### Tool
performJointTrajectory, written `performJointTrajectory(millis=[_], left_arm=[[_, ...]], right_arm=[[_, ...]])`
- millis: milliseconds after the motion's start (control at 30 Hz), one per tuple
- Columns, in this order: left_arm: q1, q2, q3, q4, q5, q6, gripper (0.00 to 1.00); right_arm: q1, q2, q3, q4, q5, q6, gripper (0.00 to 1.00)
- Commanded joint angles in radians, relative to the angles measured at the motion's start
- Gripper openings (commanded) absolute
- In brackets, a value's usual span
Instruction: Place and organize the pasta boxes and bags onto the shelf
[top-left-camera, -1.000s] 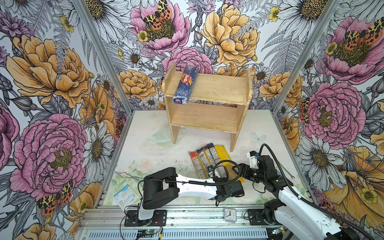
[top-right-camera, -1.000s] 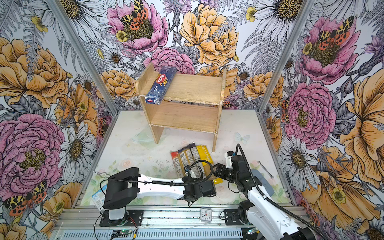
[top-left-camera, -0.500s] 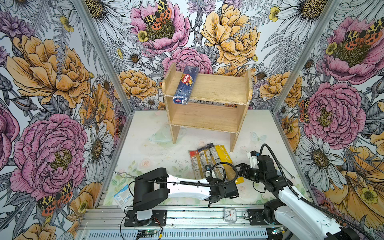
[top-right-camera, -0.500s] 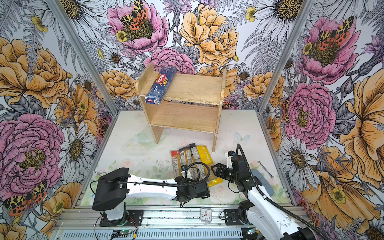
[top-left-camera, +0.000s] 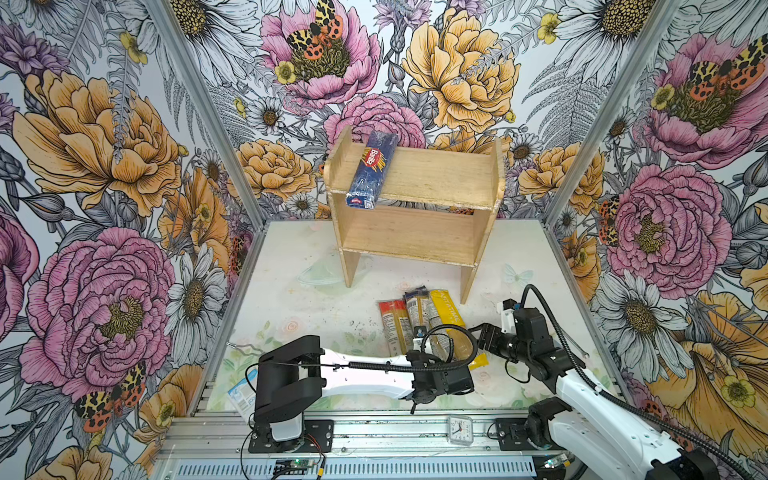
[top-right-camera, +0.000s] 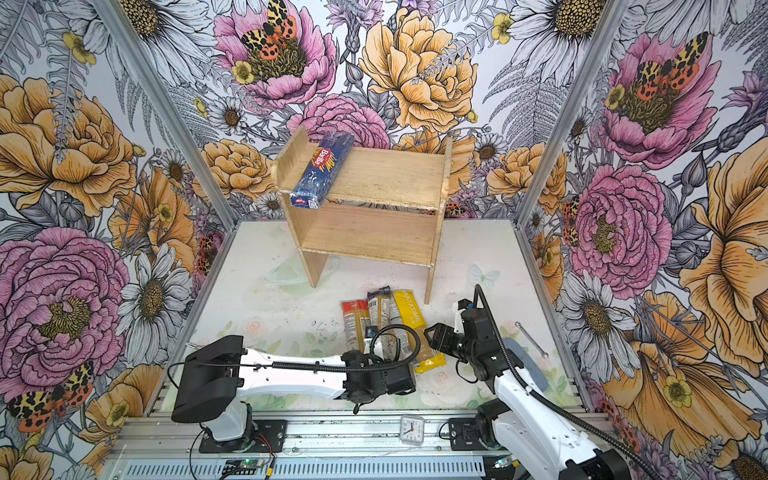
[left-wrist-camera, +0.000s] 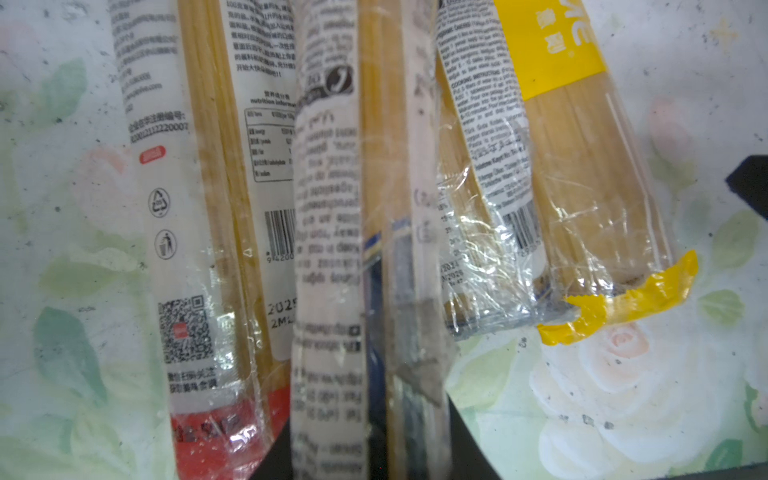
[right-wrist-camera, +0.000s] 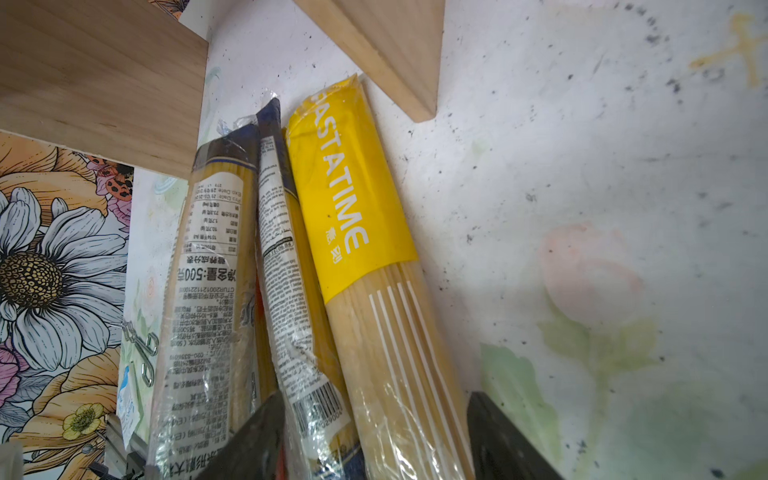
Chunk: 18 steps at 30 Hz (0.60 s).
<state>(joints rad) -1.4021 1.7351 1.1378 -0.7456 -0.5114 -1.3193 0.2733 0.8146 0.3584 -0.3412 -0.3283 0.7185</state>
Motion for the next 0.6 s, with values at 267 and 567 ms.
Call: performJointTrajectory(millis=[267, 567], left_arm=[[0.001, -0.105, -0.076, 0.025, -0.091, 0.008, 0.0], [0.005, -0.177, -0.166, 0.023, -0.098, -0.036, 0.0]], right_arm=[[-0.001, 0.025, 0.033, -0.002, 0.034, 0.015, 0.71], [-0.001, 0.034, 0.036, -0.002, 0.04, 0.012, 0.71]])
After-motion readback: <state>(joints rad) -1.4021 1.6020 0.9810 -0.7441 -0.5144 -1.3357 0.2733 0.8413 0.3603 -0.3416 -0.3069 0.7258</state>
